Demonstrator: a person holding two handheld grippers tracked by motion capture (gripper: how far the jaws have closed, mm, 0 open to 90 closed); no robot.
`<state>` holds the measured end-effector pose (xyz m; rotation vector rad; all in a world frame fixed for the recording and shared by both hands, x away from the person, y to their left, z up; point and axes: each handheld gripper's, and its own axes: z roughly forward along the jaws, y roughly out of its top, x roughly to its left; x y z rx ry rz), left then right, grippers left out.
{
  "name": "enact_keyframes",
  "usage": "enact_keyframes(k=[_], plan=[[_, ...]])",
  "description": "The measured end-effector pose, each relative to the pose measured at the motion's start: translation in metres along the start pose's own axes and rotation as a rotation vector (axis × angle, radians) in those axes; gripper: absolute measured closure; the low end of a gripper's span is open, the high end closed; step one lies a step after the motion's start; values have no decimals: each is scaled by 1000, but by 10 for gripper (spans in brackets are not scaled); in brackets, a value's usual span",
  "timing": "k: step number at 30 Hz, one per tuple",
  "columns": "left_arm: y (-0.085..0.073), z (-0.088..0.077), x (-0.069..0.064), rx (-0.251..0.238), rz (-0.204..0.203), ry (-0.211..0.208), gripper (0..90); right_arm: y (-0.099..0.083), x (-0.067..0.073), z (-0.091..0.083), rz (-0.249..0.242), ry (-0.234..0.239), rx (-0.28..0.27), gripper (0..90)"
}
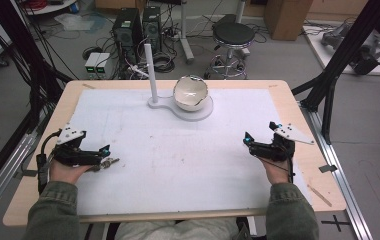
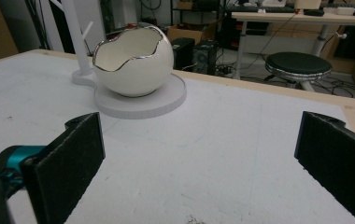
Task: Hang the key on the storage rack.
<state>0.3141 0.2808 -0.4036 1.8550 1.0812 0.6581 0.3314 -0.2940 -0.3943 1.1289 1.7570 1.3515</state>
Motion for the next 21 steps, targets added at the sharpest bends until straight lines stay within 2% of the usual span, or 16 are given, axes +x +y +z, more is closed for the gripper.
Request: enact_keyframes(k=[10, 21], plan=[[5, 6, -7, 63, 18, -65, 18, 0, -1, 0, -8, 2, -4, 6], [3, 15, -12, 182, 69, -102, 18, -1, 0, 1, -8, 7, 4, 6]])
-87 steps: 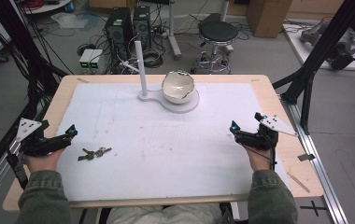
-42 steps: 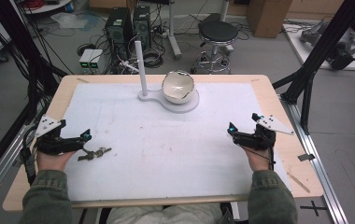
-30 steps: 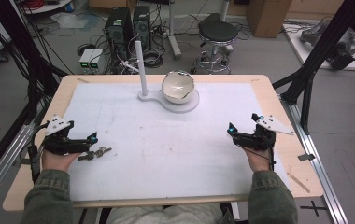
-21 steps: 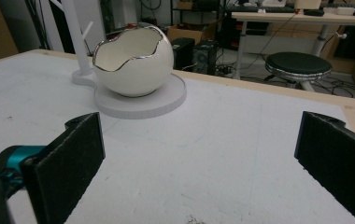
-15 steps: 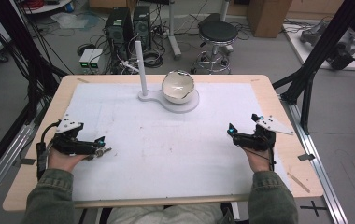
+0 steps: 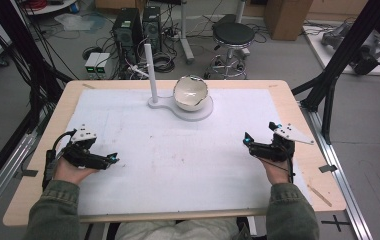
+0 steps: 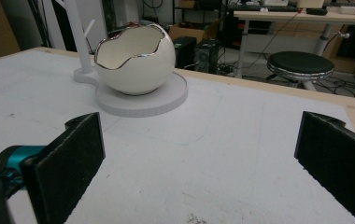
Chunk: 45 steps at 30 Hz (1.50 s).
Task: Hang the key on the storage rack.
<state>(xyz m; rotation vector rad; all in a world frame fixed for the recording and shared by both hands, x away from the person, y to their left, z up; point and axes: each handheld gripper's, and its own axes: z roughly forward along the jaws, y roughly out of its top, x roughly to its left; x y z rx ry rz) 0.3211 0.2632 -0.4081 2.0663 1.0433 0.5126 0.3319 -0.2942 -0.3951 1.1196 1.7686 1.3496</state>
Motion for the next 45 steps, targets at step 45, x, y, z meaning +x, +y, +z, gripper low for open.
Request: enact_keyframes(k=[45], plan=[[-10, 26, -3, 240, 74, -39, 334, -2, 1, 3, -27, 9, 26, 6]])
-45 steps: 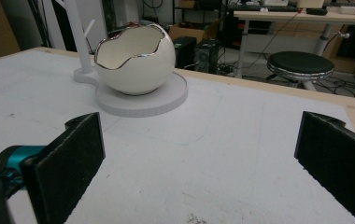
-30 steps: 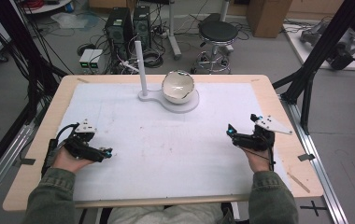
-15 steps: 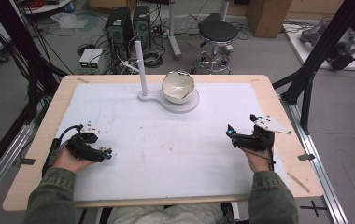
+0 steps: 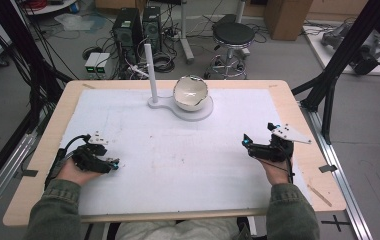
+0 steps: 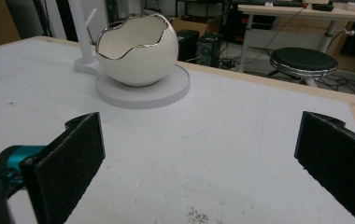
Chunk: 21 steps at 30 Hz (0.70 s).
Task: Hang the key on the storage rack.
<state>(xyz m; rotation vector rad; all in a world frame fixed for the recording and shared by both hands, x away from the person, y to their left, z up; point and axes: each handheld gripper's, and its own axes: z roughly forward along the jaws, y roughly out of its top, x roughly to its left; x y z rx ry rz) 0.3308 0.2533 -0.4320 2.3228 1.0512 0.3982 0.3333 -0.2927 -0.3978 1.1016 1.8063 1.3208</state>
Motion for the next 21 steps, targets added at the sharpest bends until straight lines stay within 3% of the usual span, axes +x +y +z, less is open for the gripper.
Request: enact_keyframes(k=[10, 17, 21], plan=[[-1, -3, 3, -40, -14, -11, 438, 0, 0, 1, -7, -2, 1, 6], [0, 1, 1, -17, 2, -20, 484, -1, 0, 1, -4, 2, 9, 6], [-1, 1, 2, -17, -12, -44, 504, 0, 0, 1, -9, -1, 2, 6]])
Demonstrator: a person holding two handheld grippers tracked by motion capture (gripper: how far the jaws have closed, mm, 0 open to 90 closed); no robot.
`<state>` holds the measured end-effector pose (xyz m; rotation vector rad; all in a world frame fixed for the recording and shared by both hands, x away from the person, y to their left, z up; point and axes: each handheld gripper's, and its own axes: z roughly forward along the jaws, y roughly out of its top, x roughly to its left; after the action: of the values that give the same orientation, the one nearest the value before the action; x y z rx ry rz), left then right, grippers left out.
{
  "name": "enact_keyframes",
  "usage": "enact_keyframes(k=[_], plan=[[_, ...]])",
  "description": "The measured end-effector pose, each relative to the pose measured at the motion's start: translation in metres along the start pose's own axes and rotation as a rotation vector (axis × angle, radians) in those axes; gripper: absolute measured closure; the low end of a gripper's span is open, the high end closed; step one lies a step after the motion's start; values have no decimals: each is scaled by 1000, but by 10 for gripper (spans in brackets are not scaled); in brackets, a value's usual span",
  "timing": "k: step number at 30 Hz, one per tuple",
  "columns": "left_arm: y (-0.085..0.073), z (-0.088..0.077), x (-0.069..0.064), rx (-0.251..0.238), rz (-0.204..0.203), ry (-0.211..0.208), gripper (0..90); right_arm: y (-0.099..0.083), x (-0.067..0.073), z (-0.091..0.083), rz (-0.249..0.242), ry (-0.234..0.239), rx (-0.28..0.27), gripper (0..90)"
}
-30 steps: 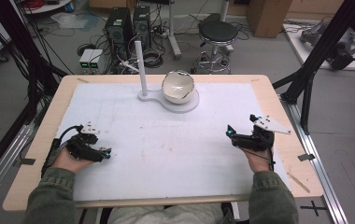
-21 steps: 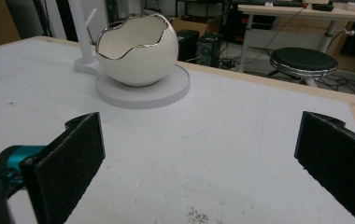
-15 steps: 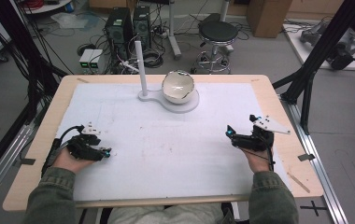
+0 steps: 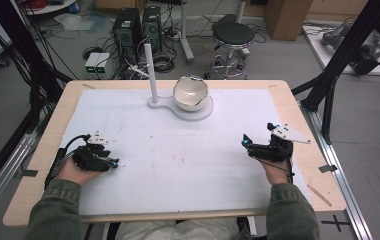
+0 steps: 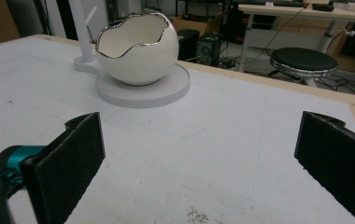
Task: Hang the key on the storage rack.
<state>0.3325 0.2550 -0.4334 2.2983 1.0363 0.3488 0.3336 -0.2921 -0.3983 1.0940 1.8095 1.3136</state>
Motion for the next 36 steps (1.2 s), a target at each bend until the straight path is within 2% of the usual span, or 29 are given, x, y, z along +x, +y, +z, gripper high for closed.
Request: enact_keyframes(k=[2, 3, 5, 6, 7, 17, 22, 27, 36], plan=[[0, 0, 2, -3, -1, -12, 543, 0, 0, 0, 0, -1, -1, 6], [0, -1, 2, -4, -11, -2, 573, 0, 0, 0, -3, -2, -2, 6], [-1, -2, 5, -5, -22, -6, 695, 0, 0, 0, 1, 1, 2, 6], [-1, -3, 6, -2, -19, 9, 749, 0, 0, 0, -2, 2, 1, 6], [-2, -3, 7, -5, -21, 1, 799, 0, 0, 0, -1, 1, 3, 6], [-2, -4, 6, -5, -2, -4, 810, 0, 1, 1, -7, 2, 7, 6], [-2, -6, 6, -18, -8, -6, 810, 0, 1, 1, -7, 3, 9, 6], [-3, -12, 8, -49, -41, -7, 810, -1, 0, 1, -6, 3, 12, 6], [-3, -18, 9, -85, -42, 6, 825, -1, 1, 1, -8, 3, 12, 6]])
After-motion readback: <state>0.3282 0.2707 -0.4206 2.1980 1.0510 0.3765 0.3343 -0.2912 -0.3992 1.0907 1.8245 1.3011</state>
